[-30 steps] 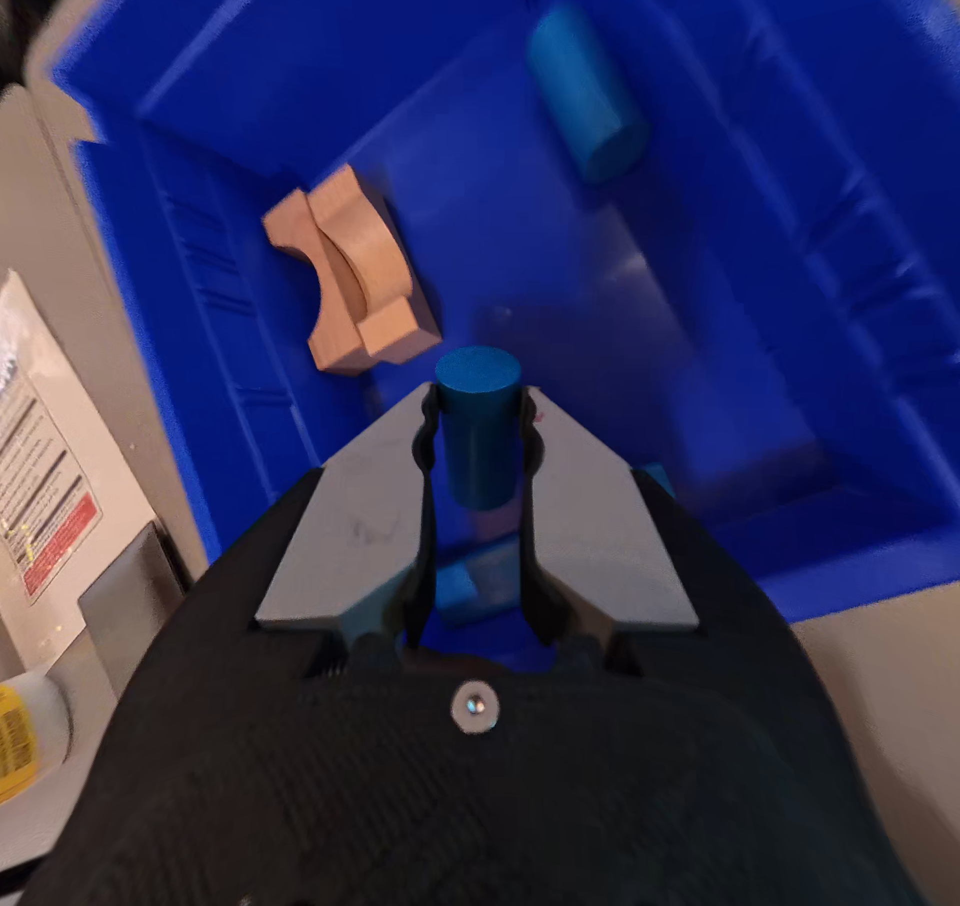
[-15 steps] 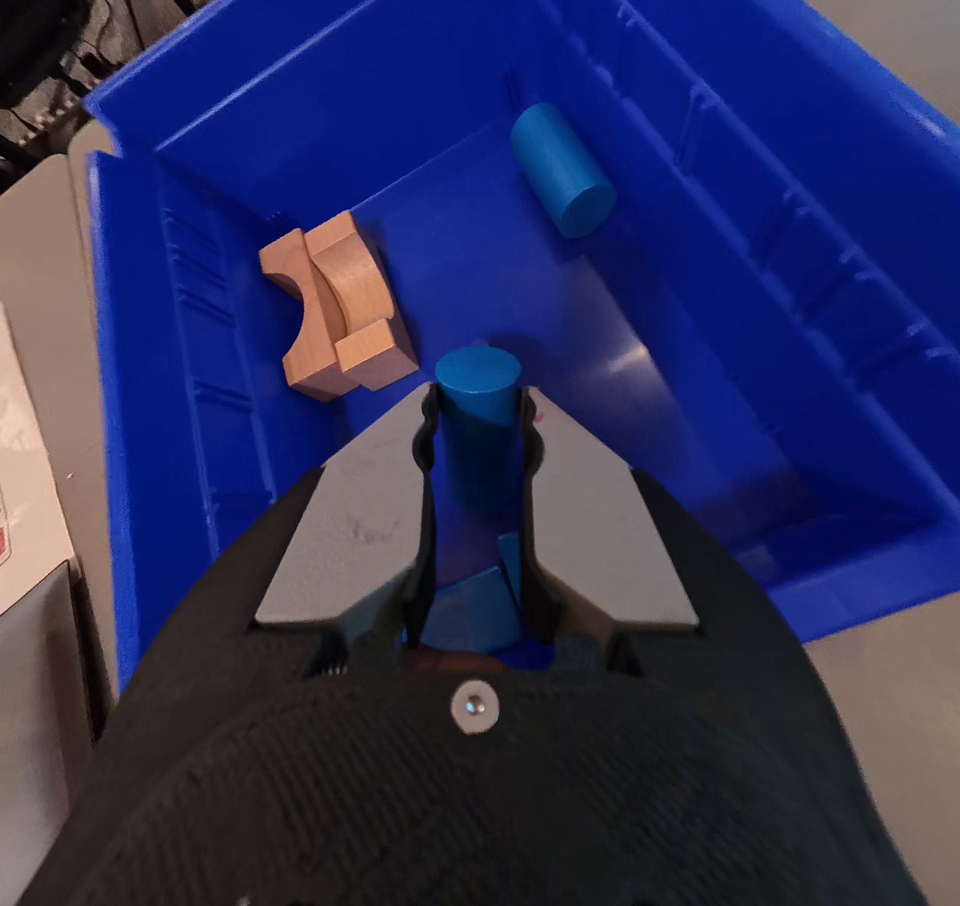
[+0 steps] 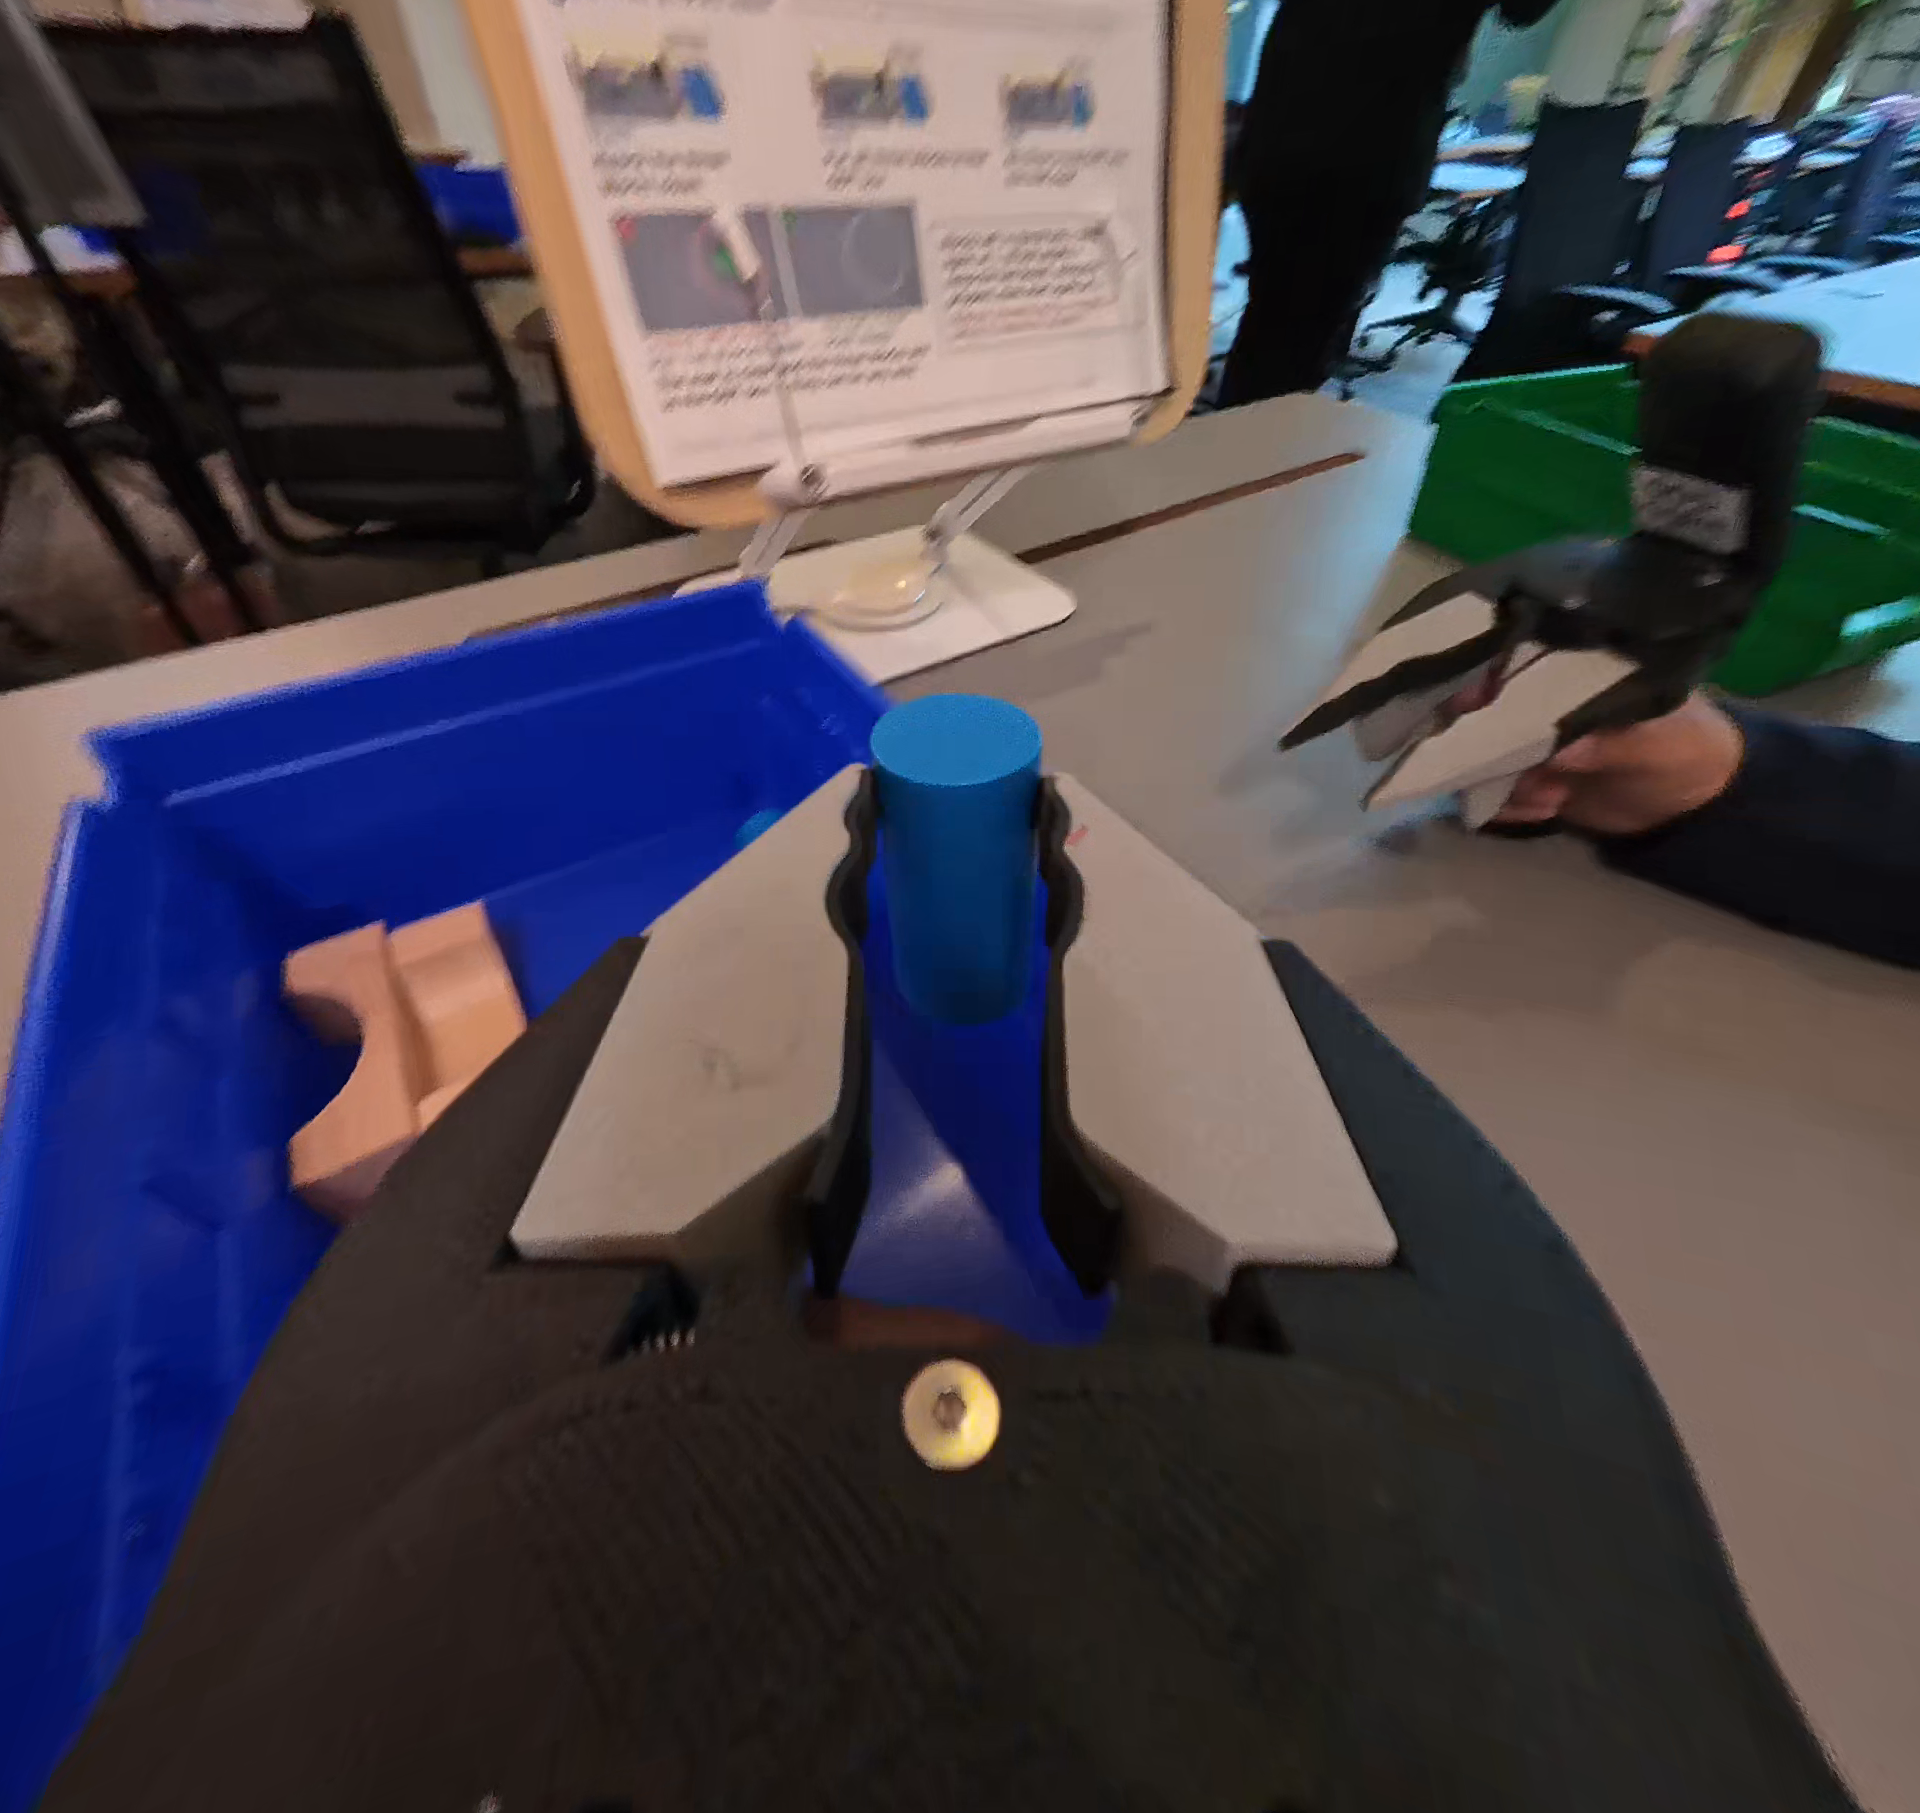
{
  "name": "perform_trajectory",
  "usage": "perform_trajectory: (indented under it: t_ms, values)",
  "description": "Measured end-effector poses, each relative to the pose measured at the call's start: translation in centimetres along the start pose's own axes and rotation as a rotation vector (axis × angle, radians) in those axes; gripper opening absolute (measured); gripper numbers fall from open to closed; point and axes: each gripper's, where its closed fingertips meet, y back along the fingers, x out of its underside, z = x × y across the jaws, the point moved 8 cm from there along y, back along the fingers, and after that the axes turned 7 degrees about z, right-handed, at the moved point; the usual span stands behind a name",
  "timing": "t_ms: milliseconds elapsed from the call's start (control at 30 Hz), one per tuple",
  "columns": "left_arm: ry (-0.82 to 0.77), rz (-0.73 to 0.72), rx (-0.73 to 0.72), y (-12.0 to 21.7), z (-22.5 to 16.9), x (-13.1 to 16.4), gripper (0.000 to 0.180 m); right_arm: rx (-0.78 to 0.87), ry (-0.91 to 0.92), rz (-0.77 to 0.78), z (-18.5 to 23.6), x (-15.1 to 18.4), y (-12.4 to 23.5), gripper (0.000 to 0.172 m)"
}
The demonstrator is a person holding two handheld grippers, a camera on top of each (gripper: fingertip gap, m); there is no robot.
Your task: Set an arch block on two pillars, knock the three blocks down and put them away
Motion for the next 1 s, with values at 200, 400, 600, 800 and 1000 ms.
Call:
perform_trajectory:
  t_ms: [200,400,600,800,1000]
  values:
    - [-0.115,-0.107,0.203,-2.4,-7.3,-3.0,0.029,-0.186,0.058,-0.071,3.7,-2.2,0.6,0.045]
    - [-0.176,-0.099,0.264,-8.0,-13.1,-3.1,0.029,-0.145,0.095,-0.136,3.6,-3.5,5.0,0.045]
    - [-0.187,-0.101,0.350,-12.7,-17.5,-3.2,0.028,-0.080,0.064,-0.110,2.1,-0.7,7.9,0.045]
    - [-0.145,-0.081,0.400,-15.6,-19.6,-2.4,0.028,-0.050,0.071,-0.134,1.6,-0.6,9.5,0.037]
    - [-0.128,-0.064,0.390,-16.3,-19.9,-1.8,0.028,-0.019,0.082,-0.092,1.1,0.0,9.5,0.030]
